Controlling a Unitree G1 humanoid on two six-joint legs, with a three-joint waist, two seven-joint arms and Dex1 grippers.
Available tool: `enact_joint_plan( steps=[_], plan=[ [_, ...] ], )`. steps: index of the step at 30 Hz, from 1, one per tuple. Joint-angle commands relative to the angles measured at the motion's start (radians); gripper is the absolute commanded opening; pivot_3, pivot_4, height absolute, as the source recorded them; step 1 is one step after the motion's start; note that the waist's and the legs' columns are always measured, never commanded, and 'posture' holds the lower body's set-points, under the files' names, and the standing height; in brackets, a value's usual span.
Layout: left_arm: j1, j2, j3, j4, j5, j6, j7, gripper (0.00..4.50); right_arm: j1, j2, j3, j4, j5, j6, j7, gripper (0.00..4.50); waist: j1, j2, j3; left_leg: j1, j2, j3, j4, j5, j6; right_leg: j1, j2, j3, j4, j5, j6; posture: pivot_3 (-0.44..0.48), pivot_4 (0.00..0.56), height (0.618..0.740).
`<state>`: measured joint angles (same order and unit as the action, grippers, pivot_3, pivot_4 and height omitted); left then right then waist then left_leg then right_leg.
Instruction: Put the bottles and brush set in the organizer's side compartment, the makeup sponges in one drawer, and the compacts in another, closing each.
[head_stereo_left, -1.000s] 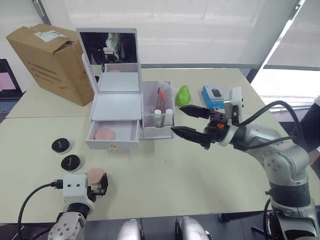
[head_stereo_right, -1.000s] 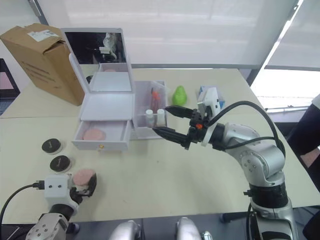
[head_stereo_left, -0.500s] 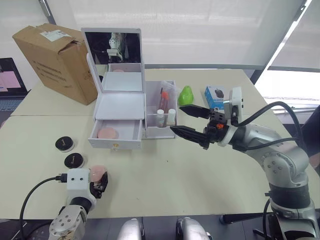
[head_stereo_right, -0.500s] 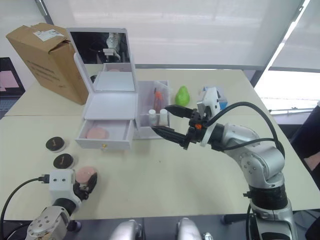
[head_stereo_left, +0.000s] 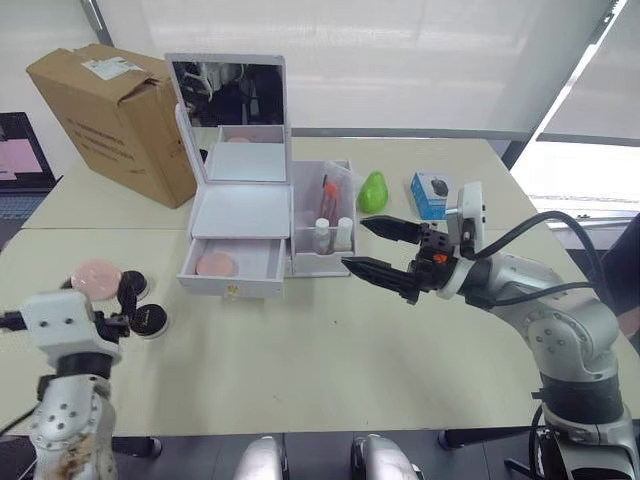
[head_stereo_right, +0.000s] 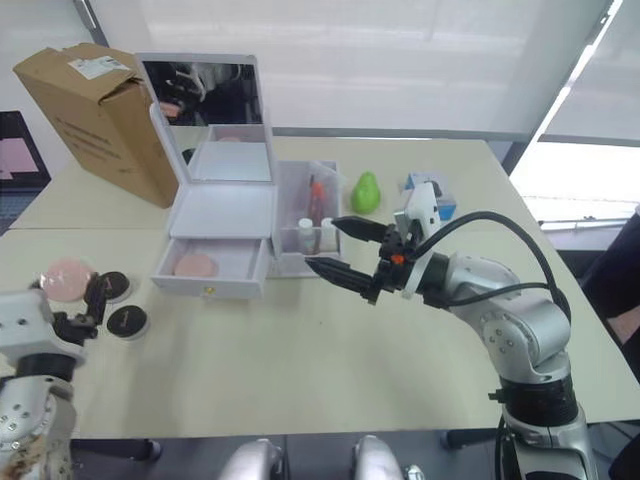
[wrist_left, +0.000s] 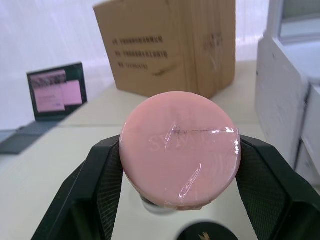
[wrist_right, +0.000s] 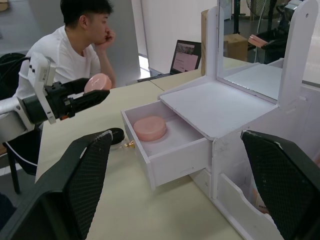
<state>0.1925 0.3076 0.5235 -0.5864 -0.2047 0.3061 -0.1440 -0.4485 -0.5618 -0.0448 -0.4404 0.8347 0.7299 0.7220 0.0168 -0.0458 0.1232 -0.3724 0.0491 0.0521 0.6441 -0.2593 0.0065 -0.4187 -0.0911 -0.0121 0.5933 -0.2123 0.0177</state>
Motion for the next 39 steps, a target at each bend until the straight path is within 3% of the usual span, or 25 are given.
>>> enact_joint_plan(
  steps=[1,8,13,22,32,34,37,39],
  plan=[
    [-0.102,0.111,-0.014,0.001,-0.106,0.044,-0.119,2.95,-0.003,-0.002,-0.008,-0.024,0.0,-0.002,-0.007,4.5,0.002,0.0,0.0,0.0,0.0,0.0,0.0,0.0,0.0,0.0,0.0,0.0,0.0,0.0,0.0,0.0,0.15,0.74],
    [-0.297,0.366,-0.137,0.06,-0.38,0.26,-0.442,2.95,-0.008,-0.016,-0.017,-0.034,-0.002,0.002,-0.009,4.5,-0.005,0.0,0.0,0.0,0.0,0.001,0.0,0.0,0.0,0.001,0.001,0.001,0.0,0.0,0.0,0.0,0.15,0.74],
    [-0.408,0.463,-0.264,0.109,-0.43,0.353,-0.56,2.95,-0.005,-0.024,-0.019,-0.052,-0.004,0.0,-0.021,4.5,-0.006,0.001,0.001,0.001,0.0,0.0,0.0,0.0,0.0,0.001,0.004,0.002,0.001,0.0,0.0,0.0,0.15,0.74],
    [-0.515,0.502,-0.412,0.223,-0.34,0.335,-0.631,2.95,0.01,-0.021,-0.027,-0.084,0.004,0.002,-0.062,4.5,-0.004,0.001,0.001,0.002,0.0,0.0,0.0,0.0,0.0,0.001,0.005,0.004,0.0,0.0,0.0,0.0,0.15,0.74],
    [-0.552,0.472,-0.431,0.254,-0.317,0.338,-0.633,2.95,0.025,-0.023,-0.03,-0.098,0.011,0.0,-0.081,4.5,-0.003,0.001,0.001,0.001,0.0,0.0,0.0,0.0,0.0,0.0,0.005,0.005,0.0,0.0,0.0,0.0,0.15,0.74],
    [-0.561,0.466,-0.436,0.256,-0.31,0.341,-0.627,3.68,0.031,-0.024,-0.031,-0.103,0.013,0.001,-0.084,4.5,-0.002,0.001,0.001,0.001,0.0,0.0,0.0,0.0,0.0,0.001,0.005,0.005,0.0,0.0,0.0,0.0,0.15,0.74],
    [-0.565,0.464,-0.431,0.261,-0.304,0.342,-0.624,4.43,0.033,-0.023,-0.032,-0.106,0.016,0.002,-0.087,4.5,-0.004,0.001,0.001,0.001,0.0,0.0,0.0,0.0,0.0,0.001,0.005,0.005,0.0,0.0,0.0,0.0,0.15,0.74],
    [-0.564,0.466,-0.415,0.26,-0.311,0.349,-0.622,4.47,0.035,-0.024,-0.033,-0.108,0.019,0.001,-0.089,4.5,-0.005,0.001,0.001,0.001,0.0,0.0,0.0,0.0,0.0,0.0,0.005,0.005,0.001,0.0,0.0,0.0,0.15,0.74]
  ],
)
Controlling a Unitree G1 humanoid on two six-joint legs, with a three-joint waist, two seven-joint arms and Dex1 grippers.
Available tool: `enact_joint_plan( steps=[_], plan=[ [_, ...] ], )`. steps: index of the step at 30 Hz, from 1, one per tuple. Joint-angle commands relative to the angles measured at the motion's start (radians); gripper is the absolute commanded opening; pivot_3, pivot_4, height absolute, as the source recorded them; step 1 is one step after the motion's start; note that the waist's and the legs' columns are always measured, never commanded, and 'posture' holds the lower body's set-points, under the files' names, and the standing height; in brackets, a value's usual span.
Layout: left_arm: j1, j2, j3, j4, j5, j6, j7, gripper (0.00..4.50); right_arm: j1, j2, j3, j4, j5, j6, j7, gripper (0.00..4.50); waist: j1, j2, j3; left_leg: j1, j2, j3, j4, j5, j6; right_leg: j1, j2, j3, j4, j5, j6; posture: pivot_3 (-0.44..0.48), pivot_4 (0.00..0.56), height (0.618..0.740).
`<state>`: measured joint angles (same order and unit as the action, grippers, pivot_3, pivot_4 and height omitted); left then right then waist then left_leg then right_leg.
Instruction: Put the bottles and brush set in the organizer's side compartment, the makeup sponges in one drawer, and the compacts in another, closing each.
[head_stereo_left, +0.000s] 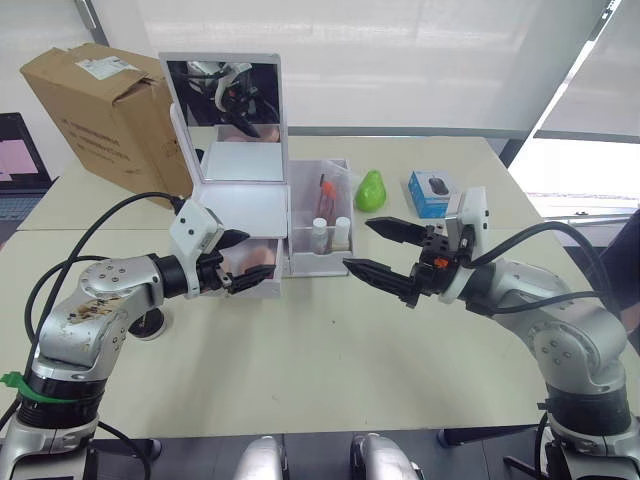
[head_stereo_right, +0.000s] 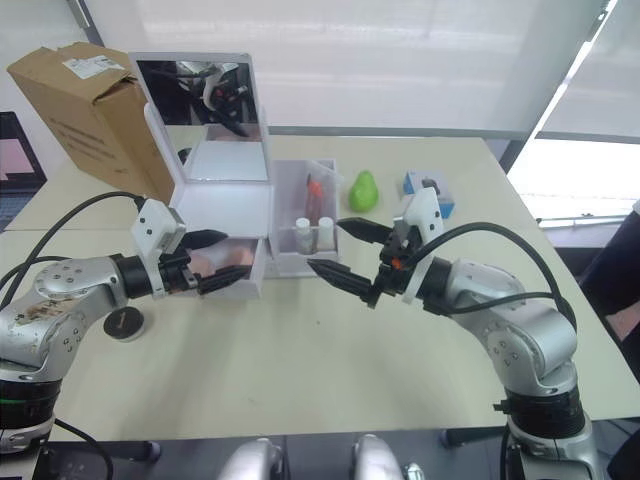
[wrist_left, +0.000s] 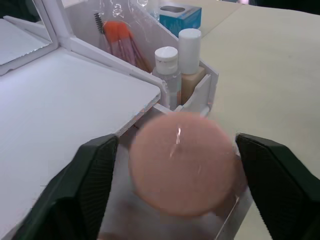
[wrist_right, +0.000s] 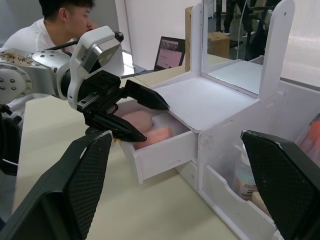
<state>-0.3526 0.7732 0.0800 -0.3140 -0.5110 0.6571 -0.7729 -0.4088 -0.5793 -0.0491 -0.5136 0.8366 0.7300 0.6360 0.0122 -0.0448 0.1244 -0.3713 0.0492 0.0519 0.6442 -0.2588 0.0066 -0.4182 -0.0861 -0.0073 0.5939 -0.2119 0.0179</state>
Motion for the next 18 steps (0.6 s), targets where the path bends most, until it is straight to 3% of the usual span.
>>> enact_joint_plan(
  steps=[1,7,12,15,18],
  plan=[
    [-0.018,0.004,0.038,-0.013,-0.012,0.004,0.004,4.47,-0.005,-0.007,-0.028,-0.034,0.018,0.001,-0.004,4.5,0.0,0.0,0.0,0.0,0.0,0.0,0.0,0.0,0.0,0.0,0.0,0.0,0.0,0.0,0.0,0.0,0.15,0.74],
    [-0.011,0.045,0.134,-0.019,-0.07,0.026,-0.032,4.47,0.002,-0.008,-0.03,-0.036,0.02,-0.001,-0.012,4.5,0.0,0.0,0.0,0.0,0.0,0.0,0.0,0.0,0.0,0.0,0.0,0.0,0.0,0.0,0.0,0.0,0.15,0.74],
    [0.053,0.135,0.278,-0.006,-0.185,0.068,-0.166,4.47,0.006,-0.01,-0.034,-0.041,0.029,0.006,-0.019,4.5,-0.001,0.0,0.0,0.001,0.0,0.0,0.0,0.0,0.0,-0.001,0.0,0.0,0.0,0.0,0.0,0.0,0.15,0.74],
    [0.162,0.23,0.363,0.014,-0.227,0.085,-0.314,3.92,0.018,-0.015,-0.03,-0.043,0.026,0.009,-0.017,4.5,-0.003,0.003,0.002,0.001,0.001,0.0,0.0,0.0,0.0,-0.001,0.001,0.0,0.0,0.0,0.0,0.0,0.15,0.74],
    [0.232,0.282,0.369,0.028,-0.209,0.057,-0.384,2.99,0.019,-0.014,-0.029,-0.042,0.029,0.009,-0.018,4.5,0.0,0.006,0.004,0.002,0.001,0.0,0.0,0.0,0.0,-0.002,0.001,0.0,0.0,-0.001,-0.001,0.0,0.15,0.74]
  ],
)
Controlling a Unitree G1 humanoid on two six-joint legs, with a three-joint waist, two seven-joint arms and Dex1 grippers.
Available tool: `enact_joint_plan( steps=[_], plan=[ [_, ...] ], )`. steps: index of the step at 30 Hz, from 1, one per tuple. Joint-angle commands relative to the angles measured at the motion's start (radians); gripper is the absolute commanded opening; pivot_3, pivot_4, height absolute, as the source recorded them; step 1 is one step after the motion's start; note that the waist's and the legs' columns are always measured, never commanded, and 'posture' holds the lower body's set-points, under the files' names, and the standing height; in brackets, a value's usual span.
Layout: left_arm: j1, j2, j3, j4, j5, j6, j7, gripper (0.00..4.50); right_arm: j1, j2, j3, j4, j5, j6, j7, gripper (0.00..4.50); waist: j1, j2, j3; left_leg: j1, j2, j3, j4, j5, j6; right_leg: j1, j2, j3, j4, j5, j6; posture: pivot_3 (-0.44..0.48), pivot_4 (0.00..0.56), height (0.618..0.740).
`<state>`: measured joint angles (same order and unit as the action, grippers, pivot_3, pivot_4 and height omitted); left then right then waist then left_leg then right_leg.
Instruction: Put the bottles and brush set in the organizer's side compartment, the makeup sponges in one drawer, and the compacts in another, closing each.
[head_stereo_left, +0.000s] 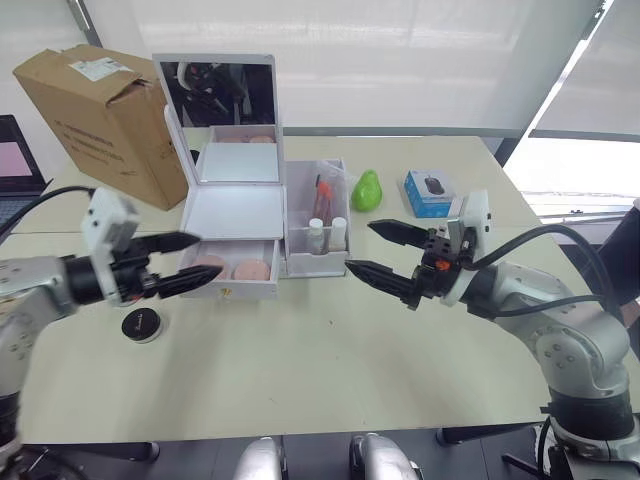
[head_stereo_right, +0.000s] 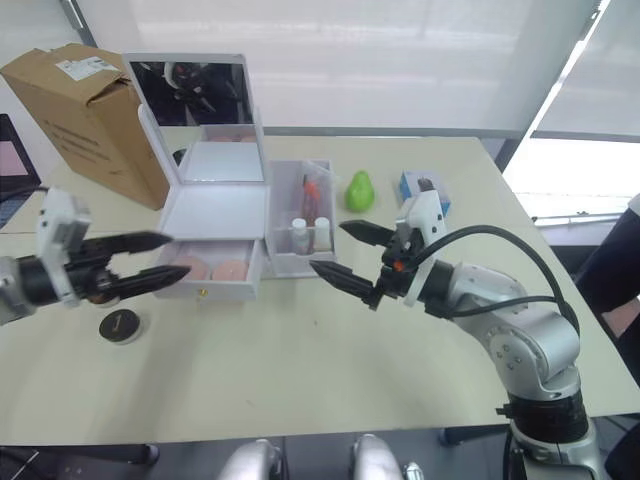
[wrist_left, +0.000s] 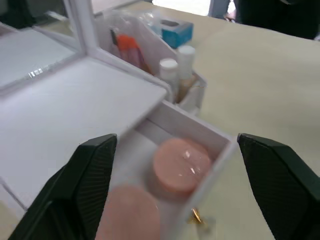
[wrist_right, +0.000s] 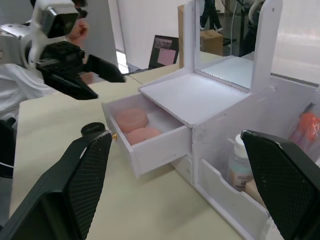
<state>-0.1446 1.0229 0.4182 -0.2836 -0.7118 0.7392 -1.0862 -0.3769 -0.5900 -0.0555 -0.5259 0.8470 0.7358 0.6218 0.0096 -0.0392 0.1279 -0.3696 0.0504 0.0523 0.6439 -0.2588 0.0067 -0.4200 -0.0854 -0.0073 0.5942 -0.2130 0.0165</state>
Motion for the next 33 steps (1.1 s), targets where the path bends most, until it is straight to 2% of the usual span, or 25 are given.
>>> enact_joint_plan(
  steps=[1,5,10,22,33],
  plan=[
    [0.037,0.038,0.025,-0.001,-0.004,-0.031,-0.083,2.7,-0.013,-0.002,-0.021,-0.029,0.018,0.002,-0.004,4.5,0.004,0.002,0.001,0.0,0.0,0.0,0.0,0.0,0.0,0.0,0.0,0.0,0.0,0.0,0.0,0.0,0.15,0.74],
    [0.058,0.039,-0.048,0.022,0.076,-0.105,-0.092,1.38,-0.013,0.005,-0.015,-0.03,0.014,-0.001,-0.008,4.5,0.013,0.002,0.002,-0.001,0.0,0.003,0.0,0.0,0.0,-0.002,-0.006,-0.004,-0.001,0.0,0.0,0.0,0.15,0.74],
    [0.023,-0.006,-0.152,0.053,0.163,-0.179,-0.047,0.01,-0.007,0.008,-0.02,-0.04,0.014,-0.002,-0.022,4.5,0.014,0.002,0.002,-0.002,-0.001,0.003,0.0,0.0,0.0,-0.002,-0.006,-0.005,-0.001,0.0,0.0,0.0,0.15,0.74],
    [-0.192,-0.195,-0.287,0.187,0.331,-0.239,0.192,0.01,0.006,0.005,-0.03,-0.054,0.02,0.0,-0.042,4.5,0.013,-0.005,-0.001,-0.004,-0.001,0.002,0.0,0.0,0.0,0.001,-0.005,-0.004,0.0,0.001,0.002,0.0,0.15,0.74],
    [-0.276,-0.308,-0.33,0.264,0.382,-0.276,0.248,0.01,0.006,0.006,-0.029,-0.06,0.023,0.002,-0.046,4.5,0.01,-0.008,-0.003,-0.004,-0.001,0.002,0.0,0.0,0.0,0.002,-0.004,-0.003,0.0,0.002,0.003,0.0,0.15,0.74]
  ],
)
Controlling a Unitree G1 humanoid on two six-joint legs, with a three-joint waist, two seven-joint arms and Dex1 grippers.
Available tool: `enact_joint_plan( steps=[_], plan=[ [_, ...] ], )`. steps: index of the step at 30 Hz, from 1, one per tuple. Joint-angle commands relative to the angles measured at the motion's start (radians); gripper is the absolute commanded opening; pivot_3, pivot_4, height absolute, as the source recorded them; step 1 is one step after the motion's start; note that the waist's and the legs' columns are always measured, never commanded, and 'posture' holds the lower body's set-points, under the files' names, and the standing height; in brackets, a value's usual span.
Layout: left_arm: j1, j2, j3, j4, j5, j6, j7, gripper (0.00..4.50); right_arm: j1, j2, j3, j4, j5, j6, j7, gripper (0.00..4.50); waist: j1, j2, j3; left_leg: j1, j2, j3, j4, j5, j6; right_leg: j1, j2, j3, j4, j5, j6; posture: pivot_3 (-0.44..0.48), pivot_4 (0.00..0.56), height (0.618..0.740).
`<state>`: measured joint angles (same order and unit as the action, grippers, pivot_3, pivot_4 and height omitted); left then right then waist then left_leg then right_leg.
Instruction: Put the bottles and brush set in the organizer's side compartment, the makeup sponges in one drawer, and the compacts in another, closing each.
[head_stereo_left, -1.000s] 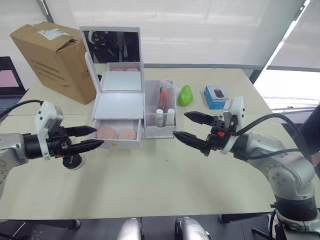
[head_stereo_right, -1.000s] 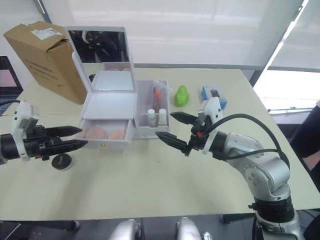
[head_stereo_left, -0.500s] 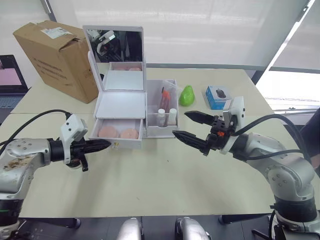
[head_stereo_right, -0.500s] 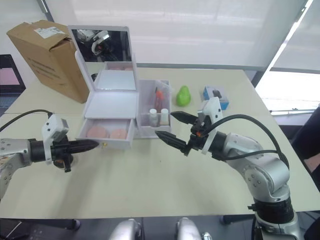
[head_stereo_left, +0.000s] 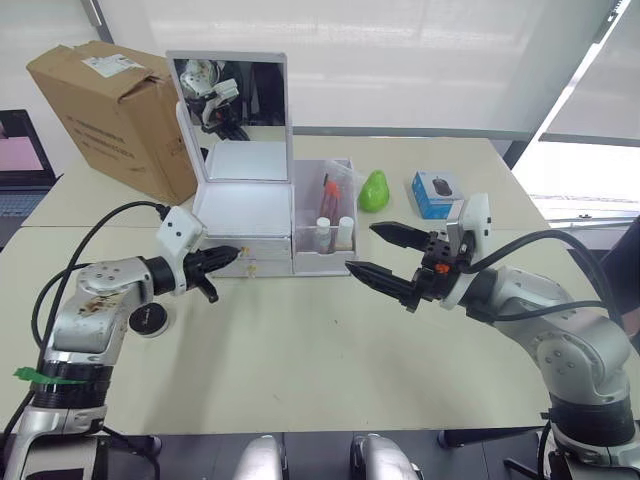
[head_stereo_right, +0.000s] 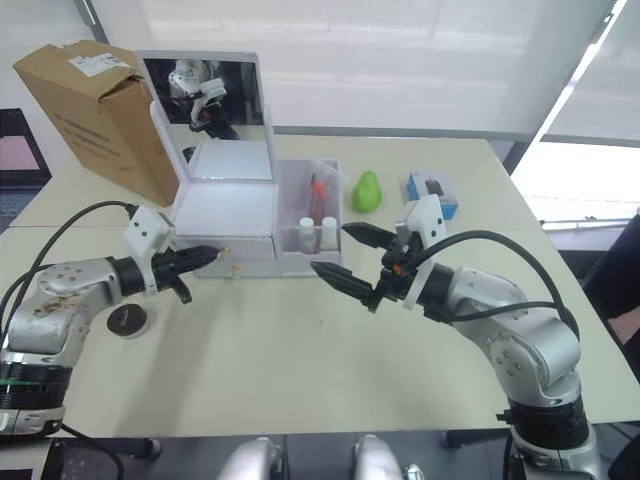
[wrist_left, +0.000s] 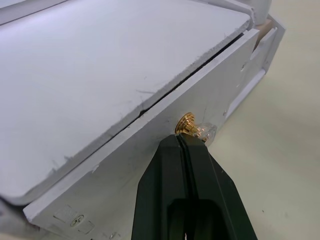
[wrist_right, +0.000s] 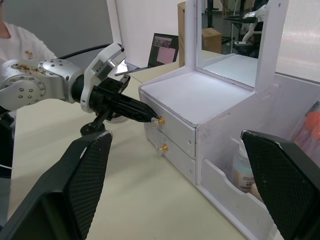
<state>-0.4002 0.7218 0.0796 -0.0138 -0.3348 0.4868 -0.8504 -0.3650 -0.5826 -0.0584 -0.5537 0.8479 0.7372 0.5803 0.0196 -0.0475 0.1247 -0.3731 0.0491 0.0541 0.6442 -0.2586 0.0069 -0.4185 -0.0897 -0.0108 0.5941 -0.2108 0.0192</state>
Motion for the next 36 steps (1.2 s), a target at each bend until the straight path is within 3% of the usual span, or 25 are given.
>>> enact_joint_plan(
  steps=[1,10,17,22,25,29,33,36],
  plan=[
    [-0.02,-0.01,0.007,-0.004,0.007,-0.027,0.013,0.01,-0.005,-0.002,-0.026,-0.034,0.022,0.0,-0.006,4.5,0.001,0.0,0.0,0.0,0.0,0.0,0.0,0.0,0.0,0.0,0.0,0.0,0.0,0.0,0.0,0.0,0.15,0.74],
    [-0.019,-0.003,0.021,-0.001,0.007,-0.028,0.012,0.01,-0.008,-0.002,-0.026,-0.03,0.025,0.0,-0.004,4.5,0.003,0.0,0.0,0.0,0.0,0.0,0.0,0.0,0.0,0.0,0.0,0.0,0.0,0.0,0.0,0.0,0.15,0.74],
    [0.02,0.015,0.113,-0.068,-0.097,0.038,-0.018,0.01,-0.002,-0.004,-0.033,-0.022,0.021,-0.005,0.003,4.5,-0.004,0.0,0.0,0.0,0.0,0.0,0.0,0.0,0.0,0.0,0.0,0.0,0.0,0.001,0.001,0.0,0.15,0.74],
    [0.172,0.085,0.326,-0.167,-0.277,0.14,-0.1,0.01,0.072,-0.065,-0.122,-0.002,0.02,-0.009,0.029,4.5,-0.009,0.0,0.0,0.001,0.001,-0.001,0.0,0.0,0.0,0.0,0.0,0.0,0.0,0.002,0.003,0.0,0.15,0.74],
    [0.354,0.124,0.497,-0.157,-0.254,0.102,-0.109,0.01,0.207,-0.129,-0.237,0.038,-0.01,-0.028,0.069,4.5,-0.008,0.001,0.0,0.003,0.001,0.0,0.0,0.0,0.0,0.001,0.0,0.001,0.0,-0.001,-0.001,0.0,0.15,0.74],
    [0.5,0.123,0.659,-0.086,-0.211,0.022,-0.077,0.84,0.359,-0.147,-0.384,0.12,-0.039,-0.114,0.141,4.5,-0.002,0.004,0.002,0.003,0.001,0.001,0.0,0.0,0.0,-0.001,-0.001,0.0,0.0,-0.002,-0.001,0.0,0.15,0.74],
    [0.639,0.122,0.767,0.055,-0.122,-0.131,-0.073,2.12,0.521,-0.14,-0.519,0.297,-0.118,-0.262,0.25,4.5,0.01,0.005,0.003,0.004,0.001,0.001,0.0,-0.001,-0.001,-0.002,-0.003,-0.002,-0.001,-0.003,-0.001,0.0,0.15,0.74],
    [0.668,0.123,0.811,0.172,-0.09,-0.238,-0.053,3.07,0.584,-0.139,-0.572,0.4,-0.151,-0.331,0.298,4.5,0.015,0.005,0.003,0.003,0.001,0.002,0.0,-0.005,-0.008,-0.003,-0.005,-0.002,-0.001,-0.003,0.0,0.0,0.15,0.74]
  ],
)
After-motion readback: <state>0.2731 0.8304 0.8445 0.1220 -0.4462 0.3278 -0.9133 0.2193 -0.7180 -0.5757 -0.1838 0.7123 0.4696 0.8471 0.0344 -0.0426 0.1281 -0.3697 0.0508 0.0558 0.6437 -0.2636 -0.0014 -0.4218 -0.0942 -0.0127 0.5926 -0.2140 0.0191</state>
